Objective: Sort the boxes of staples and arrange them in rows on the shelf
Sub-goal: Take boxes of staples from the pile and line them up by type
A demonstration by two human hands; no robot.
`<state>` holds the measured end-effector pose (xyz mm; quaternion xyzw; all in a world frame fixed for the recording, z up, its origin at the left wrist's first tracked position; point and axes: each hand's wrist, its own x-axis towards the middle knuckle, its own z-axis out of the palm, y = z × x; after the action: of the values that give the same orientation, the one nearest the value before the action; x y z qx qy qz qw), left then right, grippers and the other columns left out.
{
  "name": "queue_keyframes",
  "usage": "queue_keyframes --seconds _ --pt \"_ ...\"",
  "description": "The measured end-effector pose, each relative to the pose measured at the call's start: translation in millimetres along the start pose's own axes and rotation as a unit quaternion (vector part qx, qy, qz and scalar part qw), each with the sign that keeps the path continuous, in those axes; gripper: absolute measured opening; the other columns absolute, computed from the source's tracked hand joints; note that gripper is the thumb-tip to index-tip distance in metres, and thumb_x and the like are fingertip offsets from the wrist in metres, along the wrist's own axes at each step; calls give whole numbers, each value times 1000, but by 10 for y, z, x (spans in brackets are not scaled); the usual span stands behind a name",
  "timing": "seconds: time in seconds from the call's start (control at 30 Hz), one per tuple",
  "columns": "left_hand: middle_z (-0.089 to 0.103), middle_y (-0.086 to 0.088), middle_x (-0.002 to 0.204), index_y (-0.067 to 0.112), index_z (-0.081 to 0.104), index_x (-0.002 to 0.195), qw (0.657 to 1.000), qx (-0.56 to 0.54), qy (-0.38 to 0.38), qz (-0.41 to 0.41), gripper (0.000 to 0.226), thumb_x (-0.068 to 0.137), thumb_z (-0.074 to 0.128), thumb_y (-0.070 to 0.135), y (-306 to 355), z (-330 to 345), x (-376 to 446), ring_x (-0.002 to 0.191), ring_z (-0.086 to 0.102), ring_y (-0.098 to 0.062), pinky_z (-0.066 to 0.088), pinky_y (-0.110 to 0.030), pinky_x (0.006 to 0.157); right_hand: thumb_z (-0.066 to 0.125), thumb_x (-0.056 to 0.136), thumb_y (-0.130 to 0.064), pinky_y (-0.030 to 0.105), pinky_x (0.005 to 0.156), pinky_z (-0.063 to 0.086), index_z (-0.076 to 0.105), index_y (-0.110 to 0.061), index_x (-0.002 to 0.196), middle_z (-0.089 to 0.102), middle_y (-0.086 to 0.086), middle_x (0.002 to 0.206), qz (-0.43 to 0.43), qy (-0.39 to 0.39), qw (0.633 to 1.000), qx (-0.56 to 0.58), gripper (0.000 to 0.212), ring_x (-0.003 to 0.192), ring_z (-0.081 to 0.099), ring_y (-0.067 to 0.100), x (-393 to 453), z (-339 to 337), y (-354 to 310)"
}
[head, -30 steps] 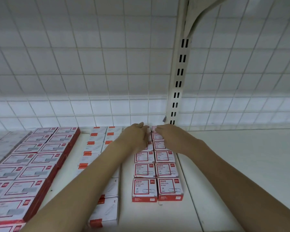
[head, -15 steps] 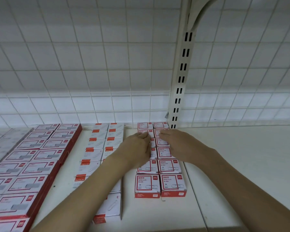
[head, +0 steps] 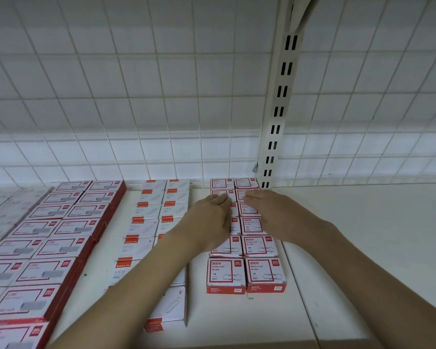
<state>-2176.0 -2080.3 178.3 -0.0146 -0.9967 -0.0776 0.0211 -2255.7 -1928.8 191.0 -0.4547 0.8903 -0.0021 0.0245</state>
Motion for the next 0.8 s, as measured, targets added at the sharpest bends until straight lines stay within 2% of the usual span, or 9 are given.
queue_keyframes --seconds 0.23,0.37,0.47,0.57,0.8 --pt "22 -6 154 9 22 147 1000 6 -14 -3 50 101 24 28 16 -7 28 142 16 -18 6 -23 114 42 94 -9 32 109 29 32 -13 143 33 2 148 6 -6 1000 0 50 134 30 18 17 -15 16" --pt "24 -7 153 10 24 146 1000 5 0 -3 50 101 21 32 2 21 -9 142 18 -19 11 -30 117 39 97 -13 29 113 23 26 -13 145 27 1 151 5 9 1000 8 51 138 24 16 -70 -23 -25" --pt "32 -8 150 9 33 143 999 15 19 21 56 97 14 37 50 39 -129 139 25 -20 17 -33 116 35 98 -19 29 107 33 42 -12 137 42 0 141 -2 50 998 32 40 131 36 15 -184 0 -39" --pt "24 -6 153 11 26 146 1000 25 -5 14 51 101 17 35 98 65 -213 142 19 -19 13 -31 117 32 99 -28 29 100 39 51 -13 126 50 -2 130 -14 59 997 46 36 122 44 14 -292 40 -77" --pt "15 -6 156 11 16 148 999 31 -20 -11 52 101 17 34 149 85 -214 144 10 -18 9 -32 118 30 100 -35 21 110 24 39 -15 140 34 -3 148 -19 46 997 60 45 137 28 9 -333 79 -77"
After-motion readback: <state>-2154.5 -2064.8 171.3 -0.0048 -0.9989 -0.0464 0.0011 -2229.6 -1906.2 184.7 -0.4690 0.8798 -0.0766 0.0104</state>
